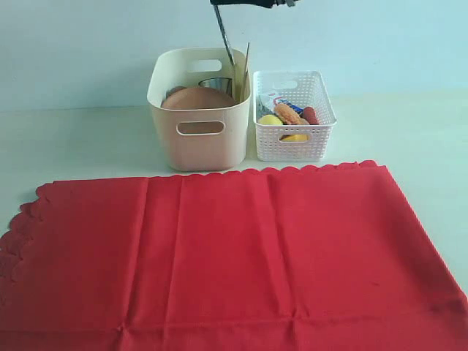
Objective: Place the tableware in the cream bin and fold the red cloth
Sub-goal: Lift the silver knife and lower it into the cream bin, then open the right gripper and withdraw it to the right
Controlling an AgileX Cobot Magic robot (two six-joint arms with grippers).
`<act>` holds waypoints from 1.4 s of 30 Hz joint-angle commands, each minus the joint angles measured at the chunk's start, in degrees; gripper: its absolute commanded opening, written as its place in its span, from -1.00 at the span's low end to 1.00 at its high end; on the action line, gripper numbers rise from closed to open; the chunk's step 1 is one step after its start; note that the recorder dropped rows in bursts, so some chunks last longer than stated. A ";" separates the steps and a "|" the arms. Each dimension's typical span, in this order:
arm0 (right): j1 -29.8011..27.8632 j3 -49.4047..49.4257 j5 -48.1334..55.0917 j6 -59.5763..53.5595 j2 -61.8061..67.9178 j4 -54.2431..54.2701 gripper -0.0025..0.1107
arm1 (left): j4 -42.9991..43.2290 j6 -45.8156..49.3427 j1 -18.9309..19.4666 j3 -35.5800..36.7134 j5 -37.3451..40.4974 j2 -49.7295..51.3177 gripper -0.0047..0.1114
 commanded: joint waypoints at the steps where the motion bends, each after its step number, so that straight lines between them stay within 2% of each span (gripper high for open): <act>1: -1.63 -0.35 0.15 -0.97 1.17 6.04 -0.96 | 0.11 0.04 0.16 0.18 -0.20 -0.28 0.70; 9: -1.62 -0.35 -8.83 -2.20 2.73 7.47 -0.96 | 0.11 0.04 0.16 0.18 -0.20 -0.28 0.70; 14: -1.51 -0.35 -12.99 -7.09 5.66 15.62 -0.96 | 0.11 0.04 0.16 0.18 -0.20 -0.28 0.70; 19: -1.51 -0.35 -16.59 -11.05 8.96 17.77 -0.96 | 0.11 0.04 0.16 0.18 -0.20 -0.28 0.70; 27: -1.51 -1.14 -16.87 -15.65 15.32 19.91 -0.96 | 0.11 0.04 0.16 0.18 -0.20 -0.28 0.70; 32: -0.54 -1.52 -17.18 -17.17 18.29 18.09 -0.96 | 0.11 0.04 0.16 0.18 -0.20 -0.28 0.70; 42: 1.25 -1.52 -19.40 -18.56 19.14 6.14 -0.94 | 0.11 0.04 0.16 0.18 -0.20 -0.28 0.70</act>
